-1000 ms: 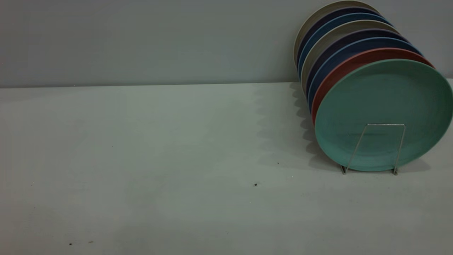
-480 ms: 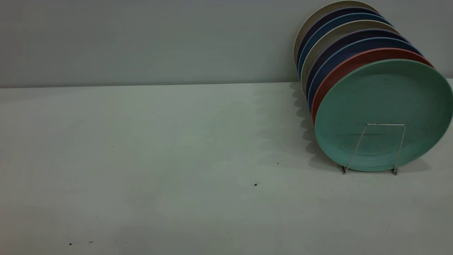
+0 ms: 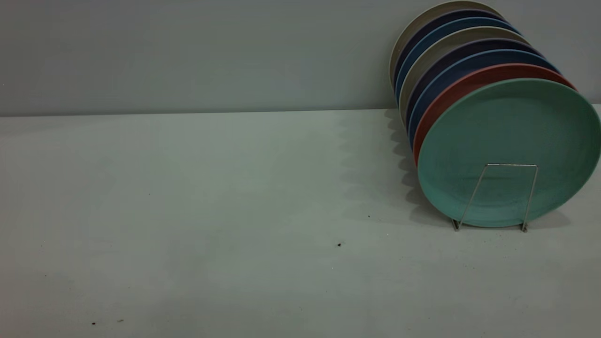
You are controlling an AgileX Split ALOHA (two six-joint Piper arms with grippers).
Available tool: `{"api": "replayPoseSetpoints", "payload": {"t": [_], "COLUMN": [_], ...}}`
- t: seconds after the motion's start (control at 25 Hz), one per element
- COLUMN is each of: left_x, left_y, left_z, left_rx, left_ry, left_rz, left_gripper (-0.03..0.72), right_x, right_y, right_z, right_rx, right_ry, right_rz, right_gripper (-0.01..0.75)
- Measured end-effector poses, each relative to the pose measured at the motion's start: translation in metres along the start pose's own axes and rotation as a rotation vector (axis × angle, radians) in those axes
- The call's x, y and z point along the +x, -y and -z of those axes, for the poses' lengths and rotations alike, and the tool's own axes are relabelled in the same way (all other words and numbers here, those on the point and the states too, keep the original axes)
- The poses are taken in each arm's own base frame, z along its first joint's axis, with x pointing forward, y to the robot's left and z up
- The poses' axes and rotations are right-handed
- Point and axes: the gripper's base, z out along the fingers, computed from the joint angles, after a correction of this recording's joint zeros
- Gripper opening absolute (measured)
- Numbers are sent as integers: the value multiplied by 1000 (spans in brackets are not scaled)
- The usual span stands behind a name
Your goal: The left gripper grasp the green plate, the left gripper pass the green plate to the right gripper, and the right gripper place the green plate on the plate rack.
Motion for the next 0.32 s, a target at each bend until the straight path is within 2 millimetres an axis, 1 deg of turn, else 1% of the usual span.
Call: {"api": "replayPoseSetpoints", "payload": {"t": [0.32], "left_x": [0], "left_y": [0], "left_z": [0], "left_rx": [0], "left_ry": [0], "left_rz": [0], "left_gripper": [485], "right_x": [0], "right_y": [0], "right_z": [0], "right_rx": [4], "right_ry": [-1], "right_rz": [-27], "right_gripper": [535]}}
